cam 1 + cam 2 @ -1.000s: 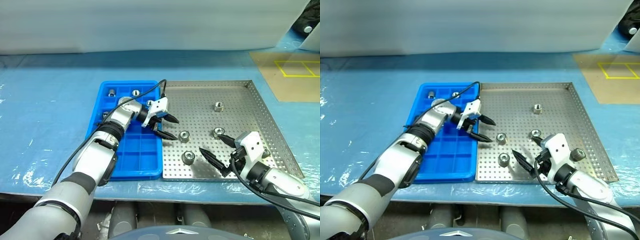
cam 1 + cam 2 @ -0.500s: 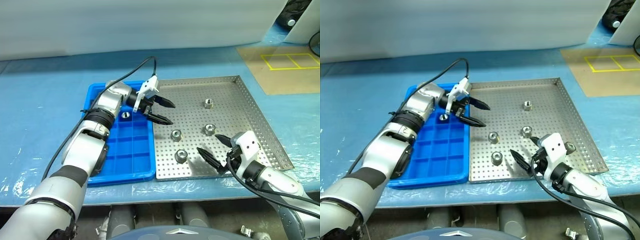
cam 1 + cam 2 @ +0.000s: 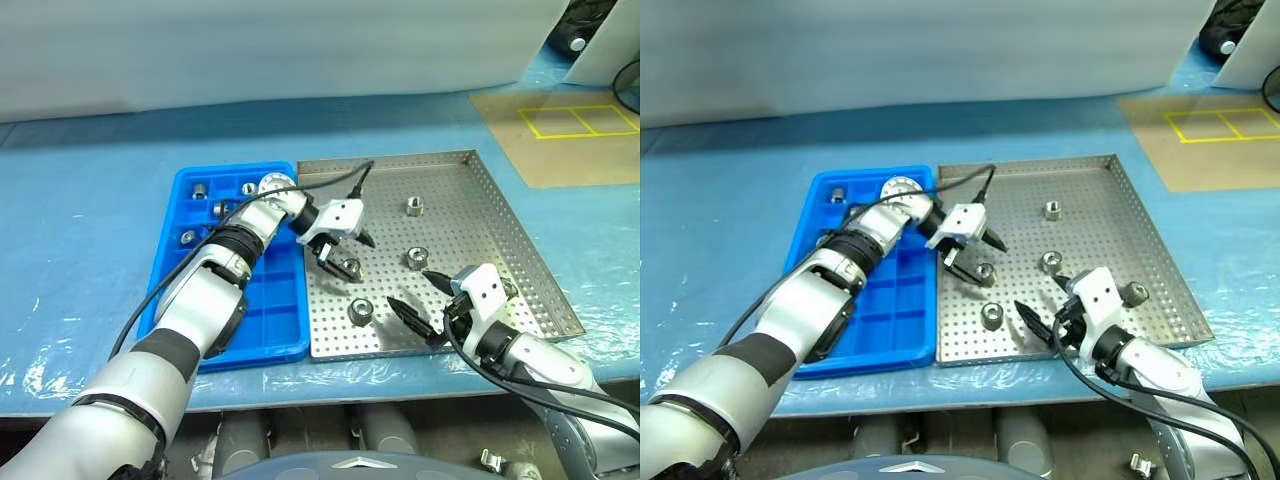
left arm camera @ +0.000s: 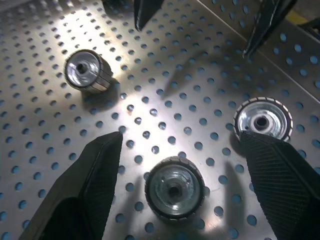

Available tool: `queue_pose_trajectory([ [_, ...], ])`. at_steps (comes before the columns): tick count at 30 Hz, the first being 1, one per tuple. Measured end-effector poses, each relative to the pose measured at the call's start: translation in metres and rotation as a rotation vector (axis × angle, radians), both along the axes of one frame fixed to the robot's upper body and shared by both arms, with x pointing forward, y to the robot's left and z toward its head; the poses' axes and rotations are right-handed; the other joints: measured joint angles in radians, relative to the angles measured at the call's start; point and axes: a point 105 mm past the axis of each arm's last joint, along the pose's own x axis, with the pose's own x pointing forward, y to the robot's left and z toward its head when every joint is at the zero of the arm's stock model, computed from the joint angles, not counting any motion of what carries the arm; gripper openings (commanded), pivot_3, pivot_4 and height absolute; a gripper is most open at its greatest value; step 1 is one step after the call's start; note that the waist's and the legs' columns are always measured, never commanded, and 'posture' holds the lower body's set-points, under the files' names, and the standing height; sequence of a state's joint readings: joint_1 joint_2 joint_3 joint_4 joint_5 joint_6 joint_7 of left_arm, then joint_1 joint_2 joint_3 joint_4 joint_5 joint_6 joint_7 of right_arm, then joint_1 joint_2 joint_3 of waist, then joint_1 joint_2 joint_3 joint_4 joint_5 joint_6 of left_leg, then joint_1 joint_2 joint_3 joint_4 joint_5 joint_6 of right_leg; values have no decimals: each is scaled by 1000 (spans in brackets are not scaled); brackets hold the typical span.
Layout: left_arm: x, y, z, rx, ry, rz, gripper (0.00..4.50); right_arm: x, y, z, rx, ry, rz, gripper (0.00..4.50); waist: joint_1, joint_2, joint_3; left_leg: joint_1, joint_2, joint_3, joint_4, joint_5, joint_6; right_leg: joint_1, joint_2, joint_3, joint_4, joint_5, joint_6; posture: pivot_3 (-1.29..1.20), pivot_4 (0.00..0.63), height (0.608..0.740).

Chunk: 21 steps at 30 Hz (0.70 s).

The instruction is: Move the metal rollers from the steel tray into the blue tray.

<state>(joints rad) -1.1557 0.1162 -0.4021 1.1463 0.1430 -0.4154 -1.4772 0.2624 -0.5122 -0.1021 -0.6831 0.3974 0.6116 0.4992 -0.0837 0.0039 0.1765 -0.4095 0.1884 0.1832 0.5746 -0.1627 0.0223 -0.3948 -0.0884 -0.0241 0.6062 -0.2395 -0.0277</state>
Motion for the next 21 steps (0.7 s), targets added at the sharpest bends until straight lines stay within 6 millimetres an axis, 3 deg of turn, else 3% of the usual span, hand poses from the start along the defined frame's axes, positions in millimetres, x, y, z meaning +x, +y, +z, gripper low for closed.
queue_pose_trajectory([
  [3, 2, 2, -14, 69, -63, -1, 3955, -3, 0, -3, 3, 11, -15, 4500, -7, 0, 0, -1, -1, 0, 0, -2, -3, 0, -1, 0, 0, 0, 0, -621, 150, 740],
  [14, 4, -11, -20, 88, -105, 21, 3955, -8, -5, -8, -16, 19, -57, 4500, -17, 0, 0, -1, -2, 0, 1, -2, -1, 0, -2, 0, -1, 0, 0, -640, 150, 740],
  [17, 4, -11, -20, 89, -103, 22, 3352, -8, -5, -8, -20, 18, -63, 4500, -18, 0, 0, -1, -2, 0, 1, -2, -1, 1, -2, 0, 0, 0, 0, -634, 150, 740],
  [20, 5, -10, -21, 94, -102, 24, 2393, -8, -5, -8, -20, 17, -63, 4500, -18, 0, 0, -1, -2, 0, 1, -2, -1, 1, -2, 0, 0, 0, 0, -631, 150, 740],
  [21, 5, -9, -22, 98, -102, 25, 2393, -8, -5, -8, -20, 16, -63, 4500, -18, 0, 0, -1, -2, 0, 1, -2, -1, 1, -2, 0, -1, 0, 0, -626, 150, 740],
])
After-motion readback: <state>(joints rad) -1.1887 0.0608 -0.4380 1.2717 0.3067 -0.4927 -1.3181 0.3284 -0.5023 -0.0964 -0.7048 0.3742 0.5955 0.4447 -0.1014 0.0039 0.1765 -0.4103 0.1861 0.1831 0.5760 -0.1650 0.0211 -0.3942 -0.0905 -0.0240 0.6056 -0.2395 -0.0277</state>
